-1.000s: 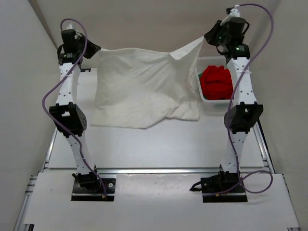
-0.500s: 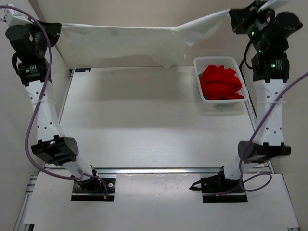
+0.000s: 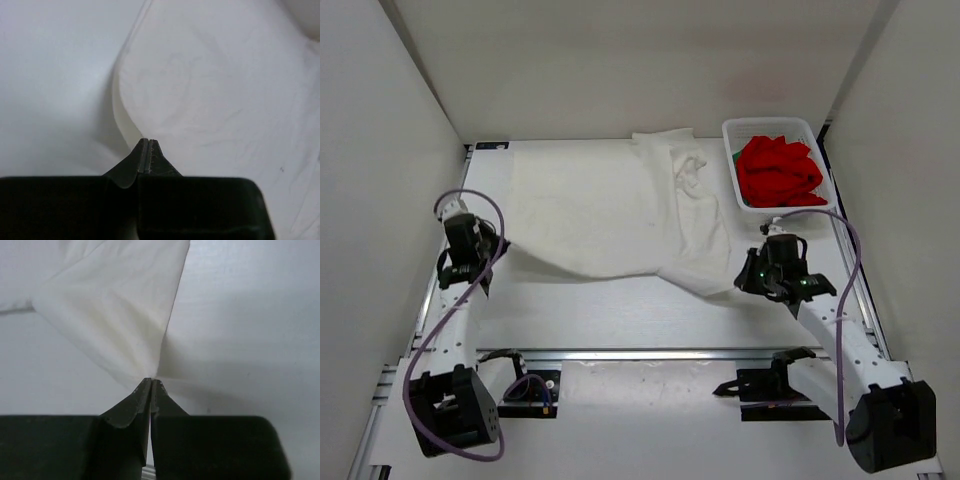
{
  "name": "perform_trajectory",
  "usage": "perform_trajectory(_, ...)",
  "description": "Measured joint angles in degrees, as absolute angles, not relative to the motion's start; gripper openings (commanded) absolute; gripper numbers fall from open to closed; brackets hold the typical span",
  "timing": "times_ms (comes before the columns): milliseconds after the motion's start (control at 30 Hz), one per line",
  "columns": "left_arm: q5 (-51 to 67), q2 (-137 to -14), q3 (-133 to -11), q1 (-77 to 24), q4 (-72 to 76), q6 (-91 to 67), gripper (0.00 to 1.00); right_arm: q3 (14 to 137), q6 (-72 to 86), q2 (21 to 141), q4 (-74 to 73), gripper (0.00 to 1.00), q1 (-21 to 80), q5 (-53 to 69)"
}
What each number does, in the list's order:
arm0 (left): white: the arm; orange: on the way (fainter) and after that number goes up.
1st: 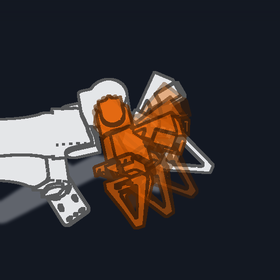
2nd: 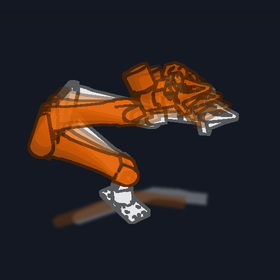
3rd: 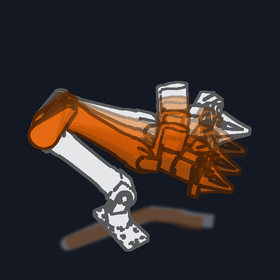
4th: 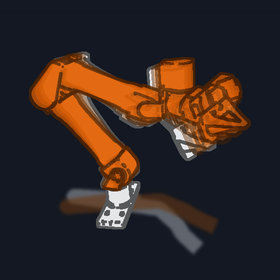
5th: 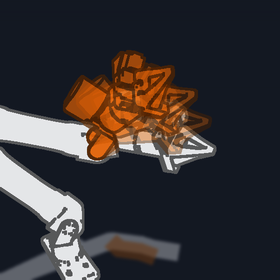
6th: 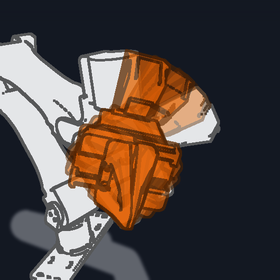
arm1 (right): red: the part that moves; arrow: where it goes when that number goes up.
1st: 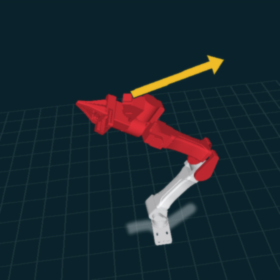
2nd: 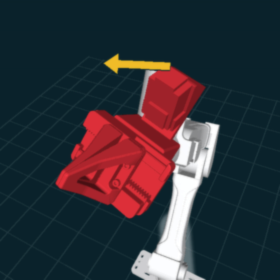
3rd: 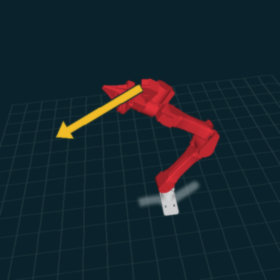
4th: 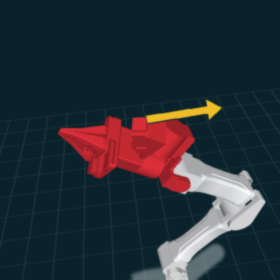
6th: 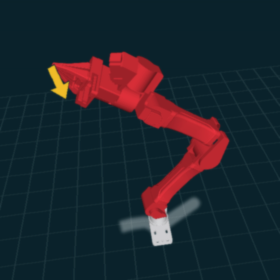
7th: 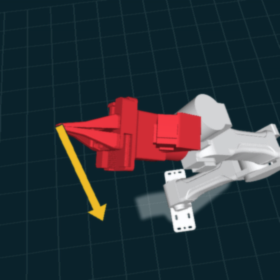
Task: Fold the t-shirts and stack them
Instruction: Flatten out the tshirt, then grap the side of the flattened tshirt closest away from the robot with both arms
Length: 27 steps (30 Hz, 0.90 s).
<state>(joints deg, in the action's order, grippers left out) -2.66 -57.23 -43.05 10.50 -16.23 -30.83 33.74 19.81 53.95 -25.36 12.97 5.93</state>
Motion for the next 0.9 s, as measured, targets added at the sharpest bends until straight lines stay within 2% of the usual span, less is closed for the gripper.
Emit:
perform_trajectory(133,4.6,-57.4,-31.5,16.5,-15.8,-31.6,0.00,28.5,24.8,47.6,-28.6,0.00,8.9,10.3)
perform_trajectory(233,7.4,-57.9,-27.4,19.1,-16.1,-32.0,0.00,26.2,28.1,42.0,-30.1,0.00,6.9,13.0)
perform_trajectory(400,8.6,-55.9,-28.1,18.4,-16.6,-31.9,0.00,25.9,32.1,37.3,-33.7,0.00,11.0,14.6)
perform_trajectory(533,10.2,-56.9,-31.5,18.6,-15.0,-33.3,0.00,26.2,33.3,36.4,-35.0,0.00,10.3,15.5)
perform_trajectory(667,13.7,-60.5,-32.0,20.6,-10.5,-37.9,0.00,31.2,33.2,43.2,-32.8,0.00,7.2,17.8)
perform_trajectory(900,13.2,-63.6,-34.5,21.8,-6.9,-43.5,0.00,49.9,31.9,69.1,-21.1,0.00,8.7,17.8)
